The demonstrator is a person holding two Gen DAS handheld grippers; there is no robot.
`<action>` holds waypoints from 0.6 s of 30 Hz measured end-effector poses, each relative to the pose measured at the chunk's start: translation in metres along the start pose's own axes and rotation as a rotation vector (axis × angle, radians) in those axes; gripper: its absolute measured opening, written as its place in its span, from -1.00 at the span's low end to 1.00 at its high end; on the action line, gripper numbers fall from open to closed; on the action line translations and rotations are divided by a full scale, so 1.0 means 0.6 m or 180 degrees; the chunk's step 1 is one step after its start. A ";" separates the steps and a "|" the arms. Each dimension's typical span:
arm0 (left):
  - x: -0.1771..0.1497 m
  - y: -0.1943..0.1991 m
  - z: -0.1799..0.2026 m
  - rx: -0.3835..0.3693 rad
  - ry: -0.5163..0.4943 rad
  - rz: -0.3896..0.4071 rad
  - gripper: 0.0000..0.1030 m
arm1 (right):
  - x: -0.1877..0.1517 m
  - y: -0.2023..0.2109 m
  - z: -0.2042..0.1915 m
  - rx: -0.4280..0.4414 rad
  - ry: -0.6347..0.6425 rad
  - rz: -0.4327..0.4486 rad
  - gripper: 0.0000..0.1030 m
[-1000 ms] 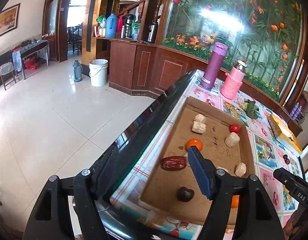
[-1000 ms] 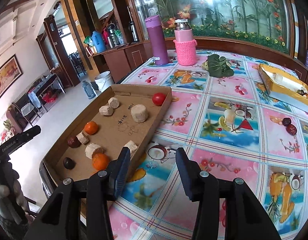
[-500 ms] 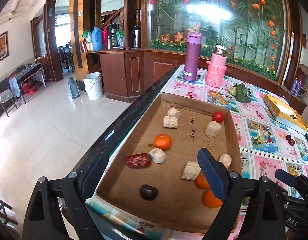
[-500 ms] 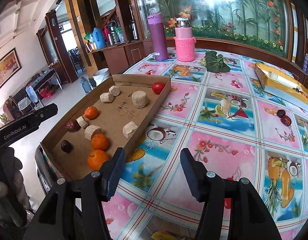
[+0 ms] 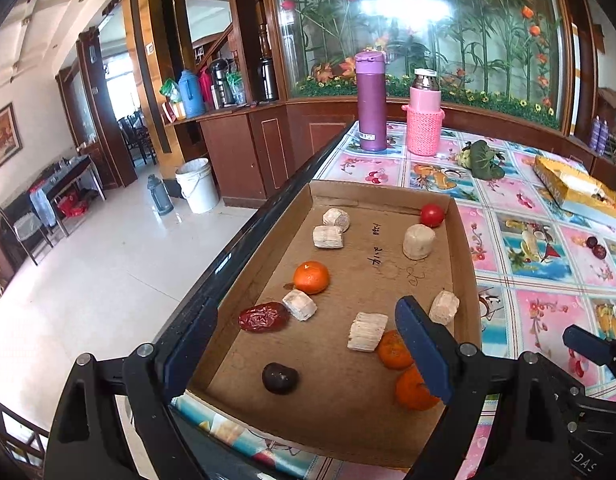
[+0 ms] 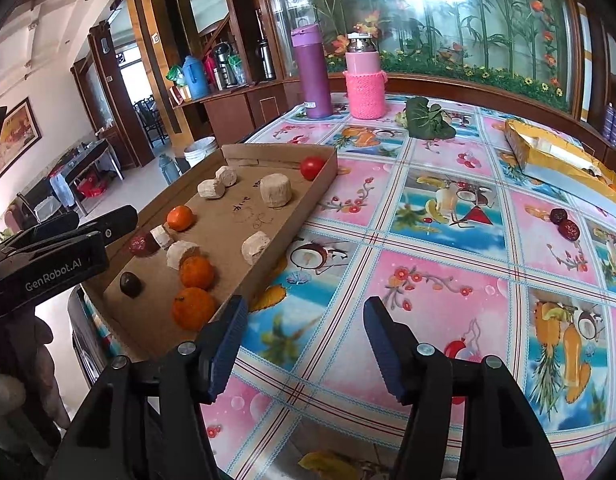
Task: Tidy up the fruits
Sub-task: 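Withdraw both open grippers from the tray toward the last dates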
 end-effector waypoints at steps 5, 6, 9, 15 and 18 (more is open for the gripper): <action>0.000 0.000 0.018 -0.0006 -0.0129 0.0011 0.75 | -0.001 0.000 -0.002 -0.0030 0.0028 0.0012 0.30; -0.001 0.000 0.020 -0.0015 -0.0132 0.0005 0.75 | -0.002 0.000 -0.003 -0.0038 0.0034 0.0014 0.30; -0.001 -0.001 0.020 -0.0019 -0.0132 0.0003 0.75 | -0.002 0.000 -0.004 -0.0041 0.0041 0.0015 0.31; -0.006 0.001 0.020 -0.0027 -0.0093 0.0005 0.75 | -0.006 0.000 -0.010 -0.0061 0.0086 0.0012 0.32; -0.006 -0.001 0.020 -0.0042 -0.0096 -0.0006 0.75 | -0.006 -0.001 -0.012 -0.0067 0.0092 0.0007 0.34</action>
Point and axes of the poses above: each gripper's, at about its wrist camera, not at the fingertips, and y roughly against the way its jaws point, z to its right, x to its top, the point moved 5 cm from there along -y, roughly the way its jaws point, and after that the axes turned 10 degrees about -y, right-handed, at the moved point
